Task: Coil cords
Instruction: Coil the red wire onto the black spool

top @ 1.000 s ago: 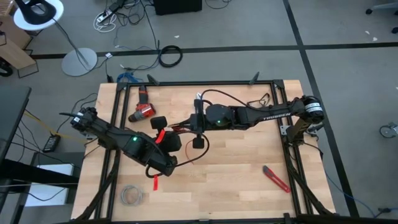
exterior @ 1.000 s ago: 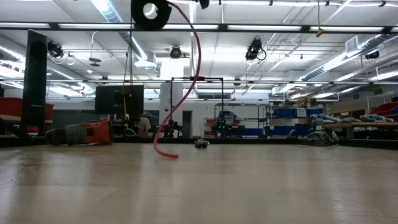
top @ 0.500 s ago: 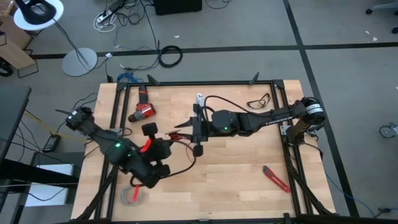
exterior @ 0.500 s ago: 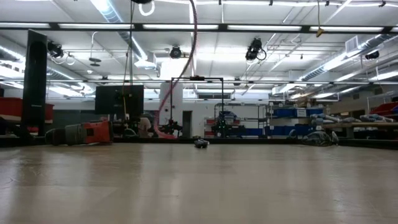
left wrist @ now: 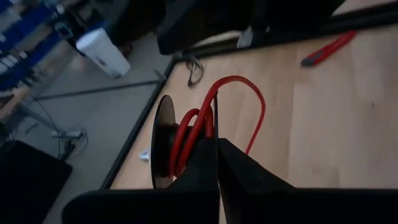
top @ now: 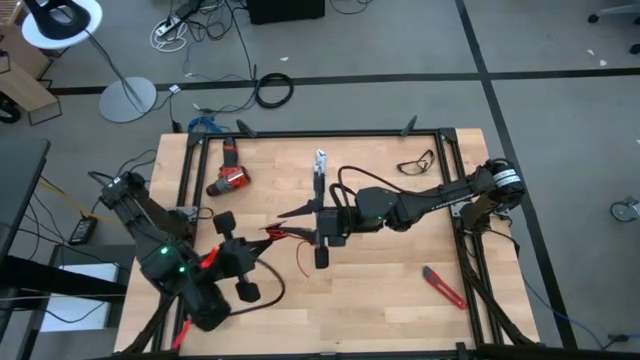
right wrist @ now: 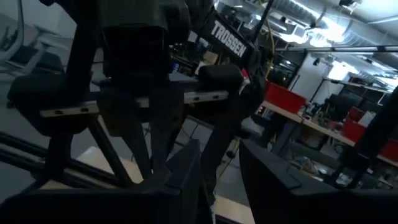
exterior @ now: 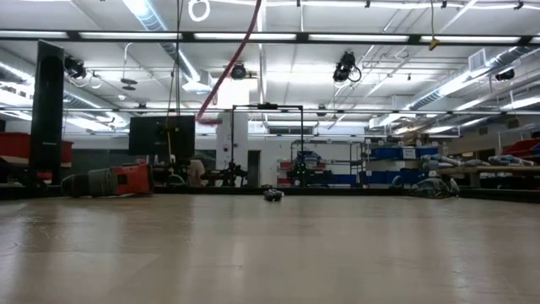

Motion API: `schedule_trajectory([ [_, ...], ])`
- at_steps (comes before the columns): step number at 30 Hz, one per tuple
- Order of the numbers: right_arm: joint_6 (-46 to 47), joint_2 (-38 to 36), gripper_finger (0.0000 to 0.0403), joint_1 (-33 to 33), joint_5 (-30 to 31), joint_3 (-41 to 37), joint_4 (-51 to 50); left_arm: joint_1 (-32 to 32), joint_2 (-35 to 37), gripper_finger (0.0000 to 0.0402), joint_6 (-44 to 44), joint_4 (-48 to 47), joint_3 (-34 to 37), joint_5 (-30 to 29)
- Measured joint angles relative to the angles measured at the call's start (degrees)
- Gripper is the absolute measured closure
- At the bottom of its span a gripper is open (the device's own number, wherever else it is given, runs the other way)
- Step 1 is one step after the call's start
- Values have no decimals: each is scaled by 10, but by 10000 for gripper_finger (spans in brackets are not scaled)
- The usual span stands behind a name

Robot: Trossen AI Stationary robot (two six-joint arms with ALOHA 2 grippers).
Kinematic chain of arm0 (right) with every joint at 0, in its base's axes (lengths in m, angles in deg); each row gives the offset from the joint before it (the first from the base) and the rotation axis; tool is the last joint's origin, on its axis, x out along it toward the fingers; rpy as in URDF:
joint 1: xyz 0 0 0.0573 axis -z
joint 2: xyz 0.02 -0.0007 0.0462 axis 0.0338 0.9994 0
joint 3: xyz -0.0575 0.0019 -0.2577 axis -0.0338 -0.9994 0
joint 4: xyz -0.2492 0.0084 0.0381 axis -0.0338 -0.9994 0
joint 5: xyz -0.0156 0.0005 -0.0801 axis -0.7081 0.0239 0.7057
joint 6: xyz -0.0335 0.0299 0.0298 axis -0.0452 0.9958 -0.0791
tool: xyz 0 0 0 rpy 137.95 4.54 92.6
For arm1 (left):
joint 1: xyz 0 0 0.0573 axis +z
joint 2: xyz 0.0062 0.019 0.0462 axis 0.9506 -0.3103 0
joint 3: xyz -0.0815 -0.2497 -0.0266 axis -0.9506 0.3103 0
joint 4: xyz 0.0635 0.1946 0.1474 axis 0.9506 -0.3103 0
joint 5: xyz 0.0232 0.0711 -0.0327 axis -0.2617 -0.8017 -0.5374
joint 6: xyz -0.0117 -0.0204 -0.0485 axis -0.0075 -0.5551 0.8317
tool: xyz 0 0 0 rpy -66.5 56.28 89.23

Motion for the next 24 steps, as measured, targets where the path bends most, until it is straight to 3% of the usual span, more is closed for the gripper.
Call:
schedule_trajectory([
  [6,-11,-7,298,-14,0,0,18,-43,0,401,-1,33,3,-57],
  [15,-81,-17,304,-49,-5,0,76,-87,1,401,-26,156,89,-132],
  [19,-89,-20,305,-57,-5,0,81,-88,0,401,-102,273,143,-126],
  [24,-90,-21,307,-63,-5,0,81,-68,0,401,-296,538,229,-24],
])
